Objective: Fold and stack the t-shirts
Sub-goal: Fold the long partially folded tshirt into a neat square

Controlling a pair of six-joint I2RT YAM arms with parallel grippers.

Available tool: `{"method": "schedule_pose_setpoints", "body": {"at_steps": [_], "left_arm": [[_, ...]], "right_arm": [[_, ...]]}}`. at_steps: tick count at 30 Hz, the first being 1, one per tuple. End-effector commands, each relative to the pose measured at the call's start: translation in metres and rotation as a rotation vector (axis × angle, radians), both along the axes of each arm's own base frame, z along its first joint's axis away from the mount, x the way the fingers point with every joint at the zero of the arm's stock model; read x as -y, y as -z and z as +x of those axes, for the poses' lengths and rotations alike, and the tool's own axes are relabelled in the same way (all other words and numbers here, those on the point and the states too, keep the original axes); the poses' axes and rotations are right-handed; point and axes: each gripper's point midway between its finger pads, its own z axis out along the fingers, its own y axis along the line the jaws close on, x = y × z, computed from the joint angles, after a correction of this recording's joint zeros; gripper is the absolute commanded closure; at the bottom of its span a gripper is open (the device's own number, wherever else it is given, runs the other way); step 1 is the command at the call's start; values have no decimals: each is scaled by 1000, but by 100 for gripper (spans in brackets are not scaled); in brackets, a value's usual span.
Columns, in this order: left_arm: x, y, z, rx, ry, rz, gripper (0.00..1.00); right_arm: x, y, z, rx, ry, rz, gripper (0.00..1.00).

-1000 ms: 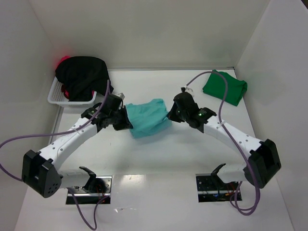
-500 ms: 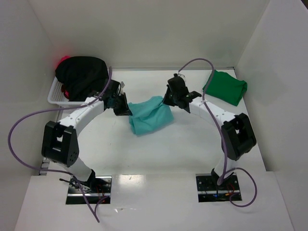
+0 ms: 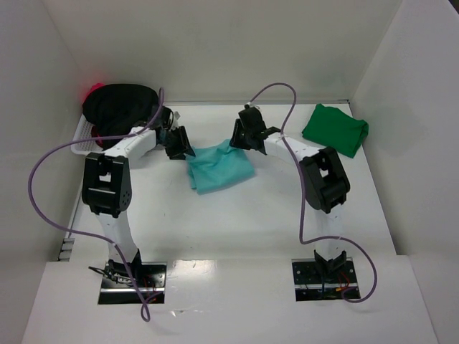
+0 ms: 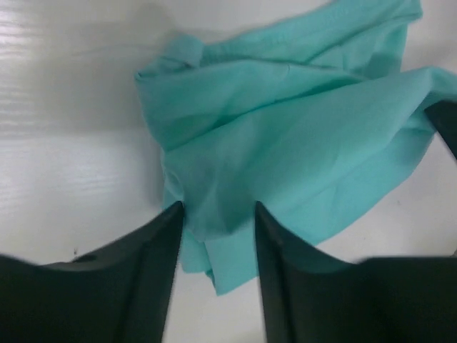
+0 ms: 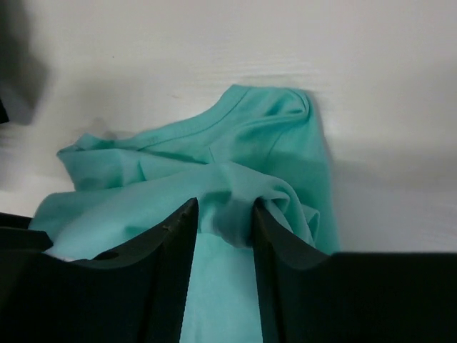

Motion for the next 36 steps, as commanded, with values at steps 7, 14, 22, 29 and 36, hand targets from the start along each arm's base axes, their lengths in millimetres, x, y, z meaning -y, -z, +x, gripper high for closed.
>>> {"method": "schedule_pose_setpoints", "body": {"at_steps": [7,14,22,29,36], "left_arm": [[-24,-53,45,176,3,-21,17],[9,-83,24,252,135,-106,23],[53,-64,-5,214,197,-191,96],[48,-16,13,154,136,-150,100],[35,10,38,121,88,-145,100]], "right_arm": [[-9,-69,53,209,20,40,19],[10,-114,33,296,60,61,21],[4,-93,-7,249,-31,145,98],[-17,-31,-9,112,-124,151,100],[-7,2,15,78,-72,81,100]]}}
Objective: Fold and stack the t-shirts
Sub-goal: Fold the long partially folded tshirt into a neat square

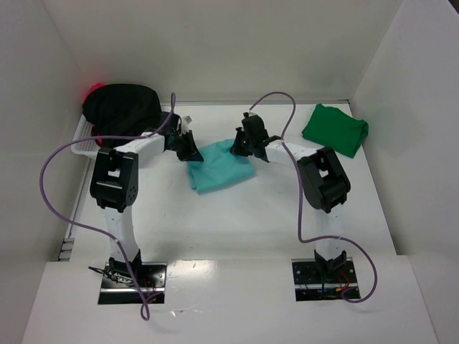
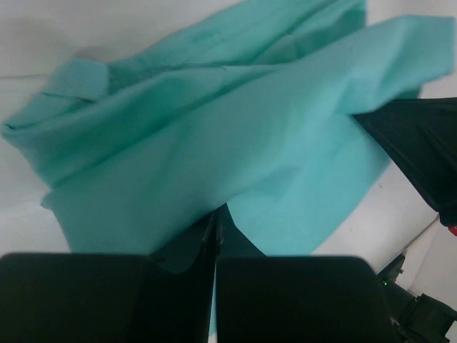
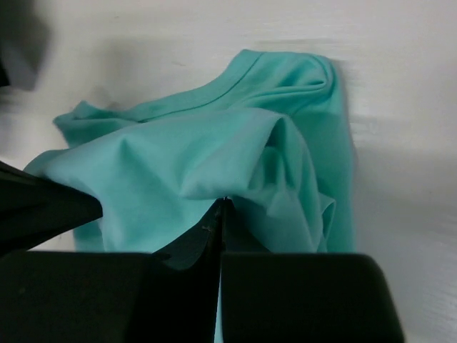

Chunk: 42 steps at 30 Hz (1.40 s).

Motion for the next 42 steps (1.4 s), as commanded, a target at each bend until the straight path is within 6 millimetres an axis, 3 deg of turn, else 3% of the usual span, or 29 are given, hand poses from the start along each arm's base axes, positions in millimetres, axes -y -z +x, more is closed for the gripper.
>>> {"method": "schedule_pose_setpoints", "body": {"at_steps": [1,3,10,13,16,22,25,27,29,30,32,33,35,36,37,39,42], "left_arm": [[-10,-11,33,71,-38,-12,100],[-16,-7,37,71,-36,-2,100],[-16,12,47,37,-9,-16,100],[-15,11,52,44,-7,-21,100],[-16,19,53,33,-6,-6,100],[-25,15,61,44,-21,5,98],[-30,5,67,67,-25,25,95],[-34,-14,73,114,-36,51,93],[-40,-30,74,145,-48,64,79],[-43,-42,76,167,-57,67,72],[-42,-64,74,203,-55,58,53],[-41,-73,70,217,-50,49,50],[-39,-91,61,247,-38,29,43],[-39,-102,57,267,-43,23,37],[-37,-100,50,264,-41,20,32],[-34,-110,34,277,-32,17,26],[-32,-102,5,249,-29,21,14]], "right_arm": [[5,-20,32,74,29,7,100],[11,-8,38,59,43,-1,100],[26,4,70,61,80,1,100],[29,7,79,66,79,2,100],[24,14,85,58,59,2,100],[15,21,92,55,38,26,100],[13,10,99,80,44,37,100],[20,-4,112,123,82,-2,100],[28,-21,119,151,101,-28,99],[36,-39,124,181,119,-28,98],[45,-67,126,222,134,-19,93],[52,-77,126,234,146,-15,89],[58,-111,118,280,154,5,67],[60,-116,113,290,150,3,59],[60,-131,105,312,126,12,47],[59,-129,87,295,82,16,27],[57,-113,61,239,9,8,5]]}}
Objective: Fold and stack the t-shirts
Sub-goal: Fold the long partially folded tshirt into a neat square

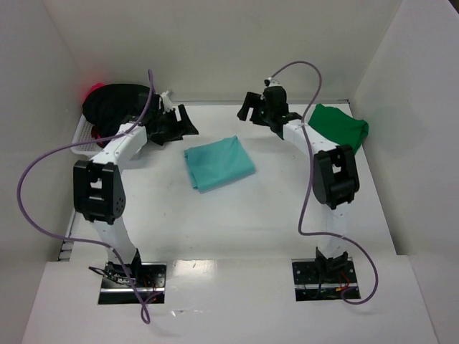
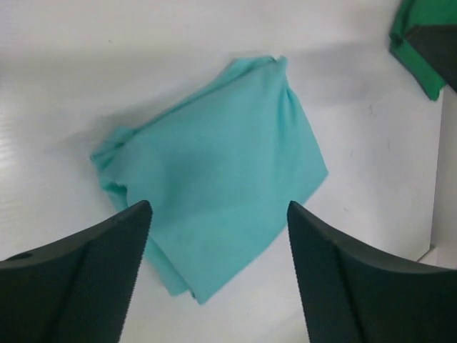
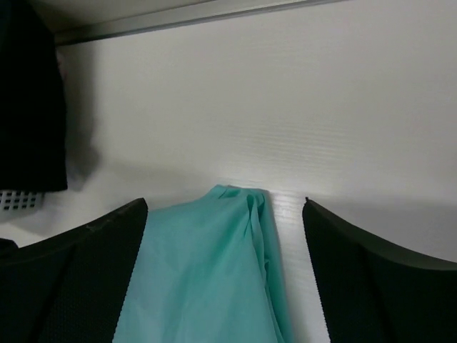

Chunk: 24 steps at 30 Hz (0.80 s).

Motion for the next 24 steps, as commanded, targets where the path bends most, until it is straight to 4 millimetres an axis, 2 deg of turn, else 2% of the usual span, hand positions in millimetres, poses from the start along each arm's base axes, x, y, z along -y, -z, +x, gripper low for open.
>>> {"method": "schedule_pose_setpoints", "body": {"at_steps": [1,2,4,6,9,13,18,24], "left_arm": [[3,2,-30,-4,16,5,12],[5,0,-37,4,15,3,11],[4,15,-58,-32,1,20,8],[5,15,-68,-20,-8,48,3],[1,22,-83,-34,-37,73,1],[-2,24,-92,-40,-64,85,1],[-2,24,-95,-45,-64,87,1],[-2,22,-95,-49,-63,88,1]], "right_arm": [[-5,-11,-30,8,-105,-7,2],[-7,0,-38,-15,-137,-12,0],[-8,19,-53,-66,-178,-21,0],[-9,44,-65,-124,-218,-32,0],[-12,68,-77,-172,-273,-36,0],[-8,88,-81,-207,-267,-59,0],[-9,104,-79,-235,-288,-78,0],[-15,136,-87,-312,-346,-74,0]]}}
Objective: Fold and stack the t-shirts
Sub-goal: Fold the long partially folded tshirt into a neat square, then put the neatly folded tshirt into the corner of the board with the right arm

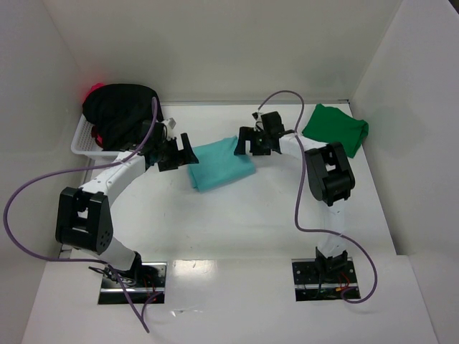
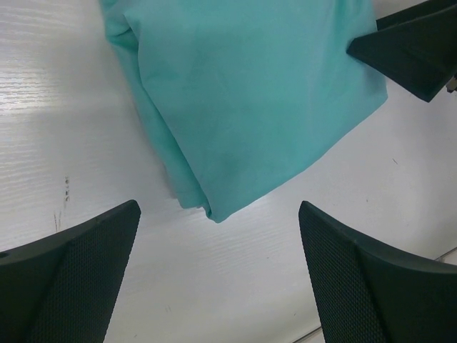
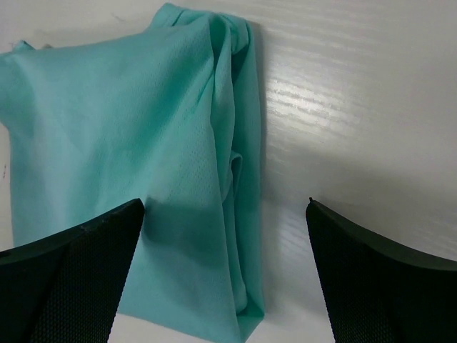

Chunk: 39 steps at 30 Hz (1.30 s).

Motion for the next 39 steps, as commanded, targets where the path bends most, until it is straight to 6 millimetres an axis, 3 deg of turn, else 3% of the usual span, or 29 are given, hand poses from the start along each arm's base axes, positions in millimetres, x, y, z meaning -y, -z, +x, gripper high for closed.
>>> {"method": "schedule_pose_setpoints", "body": {"at_steps": [1,10,17,23,27,32,37,39], "left_arm": [[0,-15,3,30,-15,-12,1],[1,-14,2,22,-6,-15,1],[2,-17,0,32,10,-14,1],[1,-24,-1,47,10,-17,1],[1,-28,-2,59,19,-20,1],[-1,-32,-1,71,14,-22,1],[-1,-33,-1,68,14,-21,1],[-1,-38,1,84,20,-18,1]], "right_arm": [[-5,17,-4,-38,-52,-12,0],[-8,44,-15,-106,-91,-31,1],[-22,55,-27,-143,-129,-48,10],[-23,59,-31,-162,-131,-64,30],[-23,59,-28,-163,-125,-74,54],[-13,63,-24,-181,-73,-128,98],[6,40,0,-130,38,-209,100],[21,5,23,-71,103,-199,100]]}}
